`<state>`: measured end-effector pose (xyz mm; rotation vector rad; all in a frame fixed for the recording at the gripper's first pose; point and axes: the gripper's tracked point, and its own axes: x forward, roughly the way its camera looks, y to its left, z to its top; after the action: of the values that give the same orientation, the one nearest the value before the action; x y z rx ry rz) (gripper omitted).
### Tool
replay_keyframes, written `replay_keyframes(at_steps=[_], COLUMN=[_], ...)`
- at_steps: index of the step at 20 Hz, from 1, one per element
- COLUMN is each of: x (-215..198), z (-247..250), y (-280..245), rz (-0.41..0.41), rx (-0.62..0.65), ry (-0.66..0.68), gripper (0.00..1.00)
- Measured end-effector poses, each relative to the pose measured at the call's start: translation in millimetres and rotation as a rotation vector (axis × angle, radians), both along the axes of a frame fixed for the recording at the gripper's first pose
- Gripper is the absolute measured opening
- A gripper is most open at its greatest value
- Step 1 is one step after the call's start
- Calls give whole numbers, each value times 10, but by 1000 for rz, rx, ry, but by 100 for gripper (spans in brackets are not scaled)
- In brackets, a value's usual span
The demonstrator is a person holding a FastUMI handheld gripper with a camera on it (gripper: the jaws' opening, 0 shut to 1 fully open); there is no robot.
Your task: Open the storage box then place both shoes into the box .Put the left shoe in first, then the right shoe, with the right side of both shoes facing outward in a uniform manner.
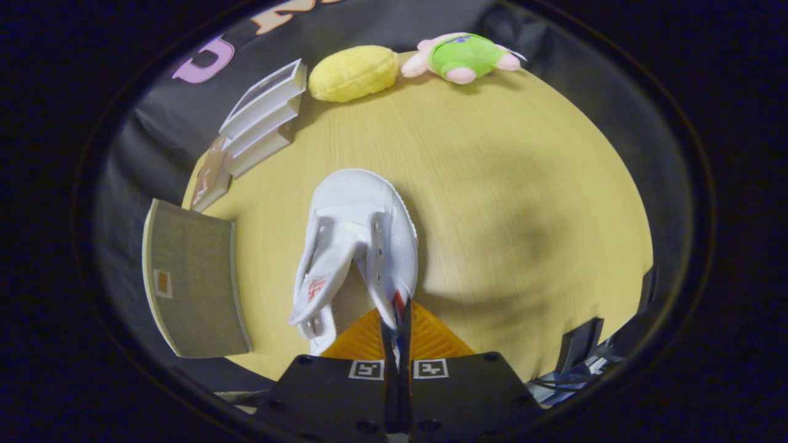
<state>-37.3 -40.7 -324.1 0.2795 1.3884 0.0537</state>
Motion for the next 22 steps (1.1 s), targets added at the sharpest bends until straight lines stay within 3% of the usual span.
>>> replay_keyframes(at_steps=[3,14,22], x=[-15,98,28], z=[273,1748,1924], y=[201,1601,2660], rz=[-18,84,174], rx=[61,298,366], ry=[-5,-137,-129], gripper=[4,4,4])
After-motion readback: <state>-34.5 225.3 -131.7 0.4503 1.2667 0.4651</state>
